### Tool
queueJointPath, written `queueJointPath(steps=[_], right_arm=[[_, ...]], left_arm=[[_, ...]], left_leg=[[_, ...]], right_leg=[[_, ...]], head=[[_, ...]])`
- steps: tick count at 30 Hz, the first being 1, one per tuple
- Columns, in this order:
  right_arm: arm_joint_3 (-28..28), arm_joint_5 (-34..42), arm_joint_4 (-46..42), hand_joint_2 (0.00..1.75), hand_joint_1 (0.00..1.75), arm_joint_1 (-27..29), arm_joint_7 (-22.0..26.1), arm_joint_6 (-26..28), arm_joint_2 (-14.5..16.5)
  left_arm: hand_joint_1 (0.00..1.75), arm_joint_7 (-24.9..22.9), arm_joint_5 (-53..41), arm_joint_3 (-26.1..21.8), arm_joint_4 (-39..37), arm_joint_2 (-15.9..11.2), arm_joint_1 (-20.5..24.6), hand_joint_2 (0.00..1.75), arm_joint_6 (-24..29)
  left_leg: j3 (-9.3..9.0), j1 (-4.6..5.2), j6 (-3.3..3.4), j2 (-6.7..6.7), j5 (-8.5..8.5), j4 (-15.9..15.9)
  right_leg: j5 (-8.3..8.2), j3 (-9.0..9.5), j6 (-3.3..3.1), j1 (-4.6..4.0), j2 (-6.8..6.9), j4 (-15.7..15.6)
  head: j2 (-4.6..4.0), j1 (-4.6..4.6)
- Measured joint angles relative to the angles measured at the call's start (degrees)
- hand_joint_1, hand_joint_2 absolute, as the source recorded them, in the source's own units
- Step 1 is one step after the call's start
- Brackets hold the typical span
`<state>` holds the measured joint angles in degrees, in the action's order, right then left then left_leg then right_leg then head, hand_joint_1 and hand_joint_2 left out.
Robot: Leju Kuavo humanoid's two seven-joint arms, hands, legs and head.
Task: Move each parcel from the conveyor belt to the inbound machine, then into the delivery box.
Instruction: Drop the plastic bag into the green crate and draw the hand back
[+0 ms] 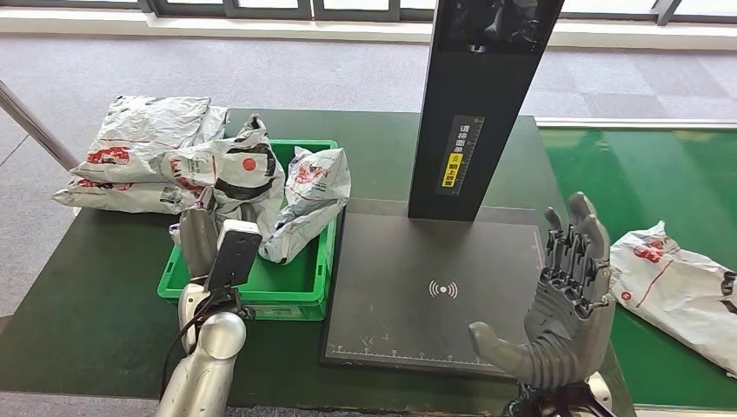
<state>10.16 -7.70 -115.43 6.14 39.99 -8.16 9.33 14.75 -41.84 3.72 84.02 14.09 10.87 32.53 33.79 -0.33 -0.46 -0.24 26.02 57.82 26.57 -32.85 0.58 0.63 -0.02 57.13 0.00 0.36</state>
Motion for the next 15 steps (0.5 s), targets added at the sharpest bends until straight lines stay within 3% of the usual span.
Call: queueJointPath(steps=[2, 9, 15], right_arm=[[0.00, 0.11, 0.15, 1.75, 0.00, -0.18, -0.05, -0.20, 0.00], [-0.05, 0.67, 0.98, 1.75, 0.00, -1.24, -0.36, -0.94, 0.01], [-0.55, 0.80, 1.32, 1.75, 0.00, -1.36, -0.69, -0.96, 0.02]], left_arm=[[0.00, 0.15, -0.26, 0.00, 0.03, -0.01, -0.04, 0.00, 0.27], [0.00, 1.80, -1.08, 1.13, 1.18, -0.02, -0.50, 0.00, 0.69], [0.00, -0.88, -3.47, 4.09, 1.70, -0.40, -0.87, 0.00, -6.33]], left_leg=[[0.00, 0.00, 0.00, 0.00, 0.00, 0.00], [0.00, 0.00, 0.00, 0.00, 0.00, 0.00], [0.00, 0.00, 0.00, -0.01, 0.00, 0.00]], right_leg=[[0.00, 0.00, 0.00, 0.00, 0.00, 0.00], [0.00, 0.01, 0.00, 0.00, 0.01, 0.00], [0.00, 0.00, 0.00, 0.00, 0.02, -0.01]], head=[[0.00, 0.00], [0.01, 0.00], [0.00, 0.01]])
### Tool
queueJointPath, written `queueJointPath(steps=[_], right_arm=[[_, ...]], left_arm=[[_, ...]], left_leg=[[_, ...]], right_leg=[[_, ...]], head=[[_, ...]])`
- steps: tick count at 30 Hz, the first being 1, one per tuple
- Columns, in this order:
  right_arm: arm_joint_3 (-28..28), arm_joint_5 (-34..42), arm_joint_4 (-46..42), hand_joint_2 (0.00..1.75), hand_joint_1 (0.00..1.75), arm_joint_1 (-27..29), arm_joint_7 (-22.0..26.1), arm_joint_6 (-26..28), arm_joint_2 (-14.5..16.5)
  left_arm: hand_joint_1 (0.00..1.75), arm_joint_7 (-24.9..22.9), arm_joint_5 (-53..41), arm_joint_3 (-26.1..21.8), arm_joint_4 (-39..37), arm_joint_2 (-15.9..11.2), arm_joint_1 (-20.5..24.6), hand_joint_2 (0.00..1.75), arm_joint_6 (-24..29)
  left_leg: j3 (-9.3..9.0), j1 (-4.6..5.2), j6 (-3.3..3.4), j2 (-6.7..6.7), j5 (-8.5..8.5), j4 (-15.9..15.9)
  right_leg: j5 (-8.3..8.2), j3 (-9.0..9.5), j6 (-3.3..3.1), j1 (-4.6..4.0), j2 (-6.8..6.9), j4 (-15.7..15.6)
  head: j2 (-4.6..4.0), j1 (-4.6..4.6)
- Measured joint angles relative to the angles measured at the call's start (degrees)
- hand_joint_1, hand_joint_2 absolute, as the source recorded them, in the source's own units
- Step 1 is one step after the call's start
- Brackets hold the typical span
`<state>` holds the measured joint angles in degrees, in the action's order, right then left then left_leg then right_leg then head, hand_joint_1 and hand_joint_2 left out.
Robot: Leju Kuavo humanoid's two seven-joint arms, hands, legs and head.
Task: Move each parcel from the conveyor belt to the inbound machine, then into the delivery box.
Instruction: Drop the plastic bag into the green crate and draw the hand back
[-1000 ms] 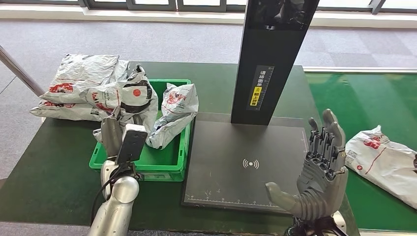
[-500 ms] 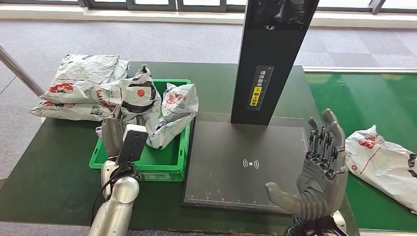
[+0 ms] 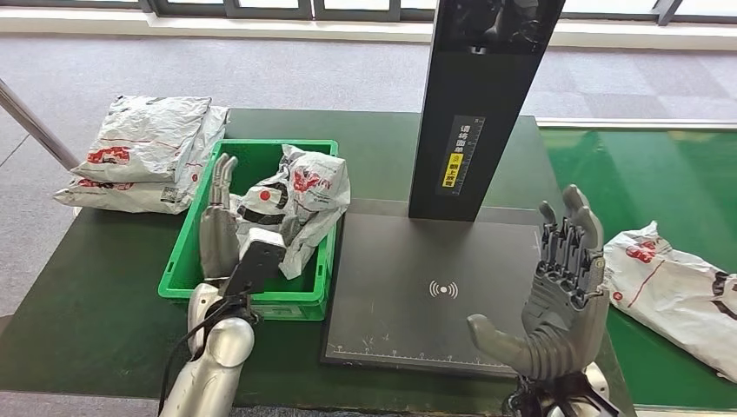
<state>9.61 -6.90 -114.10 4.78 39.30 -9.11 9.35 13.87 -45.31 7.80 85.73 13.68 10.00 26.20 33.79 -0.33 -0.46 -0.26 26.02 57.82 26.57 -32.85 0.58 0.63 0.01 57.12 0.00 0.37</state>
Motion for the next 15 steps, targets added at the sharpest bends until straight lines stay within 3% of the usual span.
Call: queueJointPath(steps=[5, 15], right_arm=[[-0.53, -0.46, 0.00, 1.75, 0.00, 0.44, 0.16, -0.14, 0.00], [-0.67, -1.08, 0.00, 1.75, 0.00, 0.63, -0.01, -0.13, 0.06]], left_arm=[[0.00, -4.46, -2.37, 1.55, -2.88, -0.29, 0.65, 0.00, -5.39], [0.00, -7.63, -4.93, 1.73, -7.84, -0.38, 1.89, 0.00, -6.88]], left_leg=[[-0.01, 0.00, 0.00, 0.01, 0.00, 0.00], [0.00, 0.00, 0.00, 0.01, 0.00, 0.00]], right_leg=[[-0.01, -0.02, 0.00, 0.00, -0.03, 0.00], [0.00, -0.02, 0.00, 0.00, -0.02, 0.01]], head=[[0.00, -0.02], [0.01, -0.01]])
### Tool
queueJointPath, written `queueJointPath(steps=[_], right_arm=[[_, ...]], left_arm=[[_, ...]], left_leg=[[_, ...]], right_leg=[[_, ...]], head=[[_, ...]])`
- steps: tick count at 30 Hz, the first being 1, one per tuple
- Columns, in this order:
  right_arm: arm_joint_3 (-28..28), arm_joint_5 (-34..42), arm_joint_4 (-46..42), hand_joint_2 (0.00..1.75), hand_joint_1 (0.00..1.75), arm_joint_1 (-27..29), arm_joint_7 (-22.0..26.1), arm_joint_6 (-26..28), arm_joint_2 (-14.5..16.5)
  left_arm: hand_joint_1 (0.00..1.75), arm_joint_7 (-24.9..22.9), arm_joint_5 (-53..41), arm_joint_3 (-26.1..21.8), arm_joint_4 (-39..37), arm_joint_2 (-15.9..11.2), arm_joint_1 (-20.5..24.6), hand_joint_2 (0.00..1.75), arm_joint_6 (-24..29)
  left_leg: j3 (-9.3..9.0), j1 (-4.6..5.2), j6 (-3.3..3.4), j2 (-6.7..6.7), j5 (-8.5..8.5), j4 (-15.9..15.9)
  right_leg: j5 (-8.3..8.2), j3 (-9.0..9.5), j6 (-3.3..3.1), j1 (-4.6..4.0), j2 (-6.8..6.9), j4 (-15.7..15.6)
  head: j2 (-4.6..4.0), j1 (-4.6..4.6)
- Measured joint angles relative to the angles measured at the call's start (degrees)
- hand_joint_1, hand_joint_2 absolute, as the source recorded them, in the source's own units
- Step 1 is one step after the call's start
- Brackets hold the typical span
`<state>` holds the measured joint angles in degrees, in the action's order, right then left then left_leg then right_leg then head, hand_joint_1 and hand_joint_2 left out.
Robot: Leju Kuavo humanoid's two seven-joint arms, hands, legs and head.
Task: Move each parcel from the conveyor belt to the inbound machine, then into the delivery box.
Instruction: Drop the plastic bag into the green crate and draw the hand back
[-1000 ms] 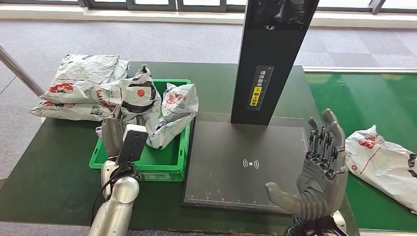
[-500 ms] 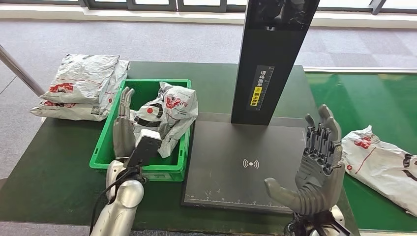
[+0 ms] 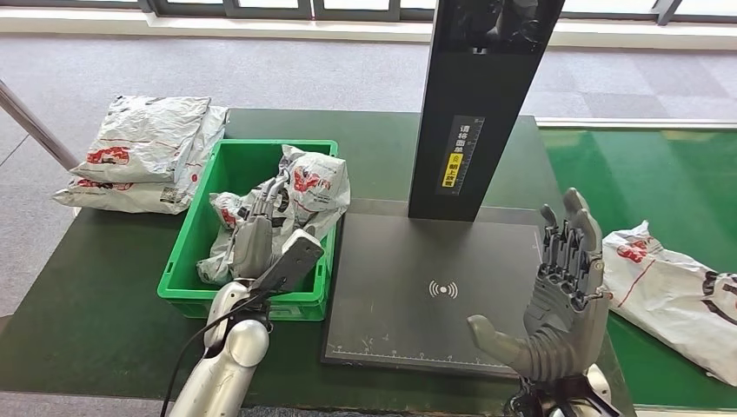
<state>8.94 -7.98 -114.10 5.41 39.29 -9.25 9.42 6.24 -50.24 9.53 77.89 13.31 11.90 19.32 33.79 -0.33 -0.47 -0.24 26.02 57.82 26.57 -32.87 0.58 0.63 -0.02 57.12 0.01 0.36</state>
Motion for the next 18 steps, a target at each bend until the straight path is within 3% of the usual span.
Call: queueJointPath(steps=[7, 10, 13, 15, 18], right_arm=[[-0.13, -2.34, 0.21, 1.75, 0.00, 0.46, -1.25, 2.33, 0.45], [-1.68, -8.53, 1.84, 1.75, 0.00, 0.31, -7.82, 9.97, 0.62], [-5.99, -17.79, 5.97, 1.75, 0.00, -0.93, -16.31, 20.60, 0.52], [-10.52, -27.51, 10.14, 1.75, 0.00, -2.70, -21.86, 26.82, -0.06], [-18.67, -41.55, 17.18, 1.75, 0.00, -5.71, -27.84, 33.01, -2.08]], left_arm=[[0.00, 1.23, 0.31, -0.03, -0.97, 0.03, -0.20, 0.00, 4.27], [0.00, 6.01, 7.23, -0.42, 1.83, 0.25, -1.98, 0.00, 11.58], [0.00, 16.74, 24.57, -1.27, 7.60, 0.79, -5.08, 0.00, 16.98], [0.00, 22.22, 34.91, -1.56, 12.22, 1.01, -7.25, 0.00, 15.96], [0.00, 25.83, 42.73, -1.49, 18.14, 1.13, -10.08, 0.00, 11.86]], left_leg=[[0.00, 0.00, 0.00, 0.00, 0.00, 0.00], [0.00, -0.01, 0.00, 0.01, 0.01, 0.00], [0.02, 0.00, 0.00, 0.01, 0.01, 0.00], [0.02, 0.00, 0.01, -0.01, 0.01, 0.00], [0.02, 0.02, 0.06, -0.05, 0.03, 0.01]], right_leg=[[0.00, 0.02, 0.00, 0.00, 0.00, 0.01], [0.00, 0.02, 0.00, -0.01, -0.01, 0.01], [0.01, 0.02, 0.00, 0.00, -0.01, 0.00], [0.01, 0.03, 0.01, 0.00, 0.02, -0.03], [0.00, 0.08, 0.04, 0.02, 0.09, -0.07]], head=[[0.00, 0.00], [-0.01, -0.01], [-0.01, 0.00], [-0.01, 0.01], [-0.01, 0.01]])
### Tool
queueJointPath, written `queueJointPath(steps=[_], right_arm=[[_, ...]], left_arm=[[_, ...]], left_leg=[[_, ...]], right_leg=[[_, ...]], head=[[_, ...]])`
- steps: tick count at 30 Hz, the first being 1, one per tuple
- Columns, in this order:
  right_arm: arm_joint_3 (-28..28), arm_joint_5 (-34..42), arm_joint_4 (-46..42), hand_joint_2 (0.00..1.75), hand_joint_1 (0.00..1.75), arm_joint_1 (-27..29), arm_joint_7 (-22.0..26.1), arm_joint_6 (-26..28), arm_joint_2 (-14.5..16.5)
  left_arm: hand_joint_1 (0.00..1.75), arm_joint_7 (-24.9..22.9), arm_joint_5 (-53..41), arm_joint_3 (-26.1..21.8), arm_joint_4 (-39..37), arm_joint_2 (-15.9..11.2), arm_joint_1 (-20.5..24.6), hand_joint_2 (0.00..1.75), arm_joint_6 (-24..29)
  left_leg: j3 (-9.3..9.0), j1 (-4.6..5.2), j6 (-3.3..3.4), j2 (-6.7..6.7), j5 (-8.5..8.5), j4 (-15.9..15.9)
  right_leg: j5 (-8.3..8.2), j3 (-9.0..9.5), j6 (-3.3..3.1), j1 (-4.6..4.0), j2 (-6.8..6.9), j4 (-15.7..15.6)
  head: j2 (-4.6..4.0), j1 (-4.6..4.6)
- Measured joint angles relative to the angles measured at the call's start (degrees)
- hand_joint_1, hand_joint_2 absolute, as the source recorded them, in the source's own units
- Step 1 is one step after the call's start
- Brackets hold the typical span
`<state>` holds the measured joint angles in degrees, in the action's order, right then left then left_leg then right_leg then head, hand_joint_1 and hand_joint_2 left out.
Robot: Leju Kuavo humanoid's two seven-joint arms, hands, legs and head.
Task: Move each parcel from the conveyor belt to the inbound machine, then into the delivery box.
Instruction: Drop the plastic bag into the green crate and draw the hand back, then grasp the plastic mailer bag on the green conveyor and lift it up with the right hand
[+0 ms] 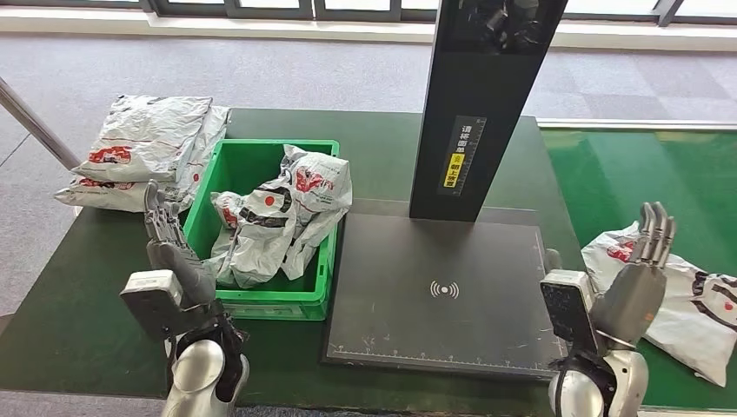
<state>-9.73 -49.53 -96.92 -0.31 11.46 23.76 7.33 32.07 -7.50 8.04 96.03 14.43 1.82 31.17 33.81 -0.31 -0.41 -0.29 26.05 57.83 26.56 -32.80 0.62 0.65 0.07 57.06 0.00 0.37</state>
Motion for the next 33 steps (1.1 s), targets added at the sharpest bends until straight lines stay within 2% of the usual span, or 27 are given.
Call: queueJointPath(steps=[3, 6, 13, 17, 24, 29, 33], right_arm=[[-6.63, -3.99, 5.80, 1.75, 0.00, -2.16, -1.11, 1.28, -2.45], [-10.44, -4.87, 8.90, 1.75, 0.00, -3.14, -0.98, 1.37, -3.61], [-13.11, -5.92, 11.67, 1.75, 0.00, -3.98, -1.19, 1.44, -4.10], [-14.61, -8.26, 14.23, 1.75, 0.00, -4.84, -4.92, 1.12, -5.50], [-22.21, -7.93, 33.03, 1.75, 0.00, -11.52, -5.14, -2.07, -14.78], [-24.27, -9.56, 48.09, 1.75, 0.00, -16.97, -5.97, -2.62, -21.29], [-24.45, -11.87, 57.94, 1.75, 0.00, -20.45, -8.61, -3.36, -24.76]], left_arm=[[0.00, 0.85, 2.02, 0.09, 3.59, 0.02, -1.64, 0.00, -1.40], [0.00, 1.06, 2.61, 0.09, 5.44, 0.02, -2.29, 0.00, -1.74], [0.00, 1.07, 2.96, 0.09, 6.91, 0.01, -2.75, 0.00, -2.08], [0.00, -0.40, 5.66, 0.09, 7.08, -0.16, -2.79, 0.00, -5.63], [0.00, 0.60, 9.85, 0.09, 7.16, -1.85, -2.86, 0.00, -11.73], [0.00, 2.35, 9.55, 0.09, 8.14, -2.81, -3.75, 0.00, -12.64], [0.00, 2.13, 8.30, 0.09, 8.34, -3.08, -4.24, 0.00, -14.17]], left_leg=[[0.00, 0.03, 0.02, -0.01, 0.01, 0.01], [-0.02, 0.03, 0.02, 0.00, 0.01, 0.01], [-0.03, -0.03, 0.00, 0.02, 0.01, 0.00], [-0.02, -0.01, 0.00, 0.03, 0.01, 0.00], [-0.02, 0.15, 0.08, 0.00, -0.02, 0.02], [-0.02, 0.17, 0.10, 0.01, -0.02, 0.02], [-0.02, 0.15, 0.10, 0.01, -0.02, 0.02]], right_leg=[[-0.01, 0.03, 0.01, 0.02, 0.03, -0.01], [-0.02, 0.01, 0.01, 0.01, 0.01, 0.00], [0.00, -0.04, -0.01, -0.04, -0.02, 0.06], [0.01, -0.04, -0.01, -0.01, -0.02, 0.04], [-0.10, 0.03, 0.14, 0.15, -0.02, -0.02], [-0.11, 0.00, 0.16, 0.17, -0.04, -0.02], [-0.11, -0.01, 0.16, 0.15, -0.03, 0.00]], head=[[0.00, 0.00], [0.01, -0.01], [0.00, -0.01], [0.00, -0.02], [0.00, 0.00], [0.00, 0.00], [0.00, 0.00]])
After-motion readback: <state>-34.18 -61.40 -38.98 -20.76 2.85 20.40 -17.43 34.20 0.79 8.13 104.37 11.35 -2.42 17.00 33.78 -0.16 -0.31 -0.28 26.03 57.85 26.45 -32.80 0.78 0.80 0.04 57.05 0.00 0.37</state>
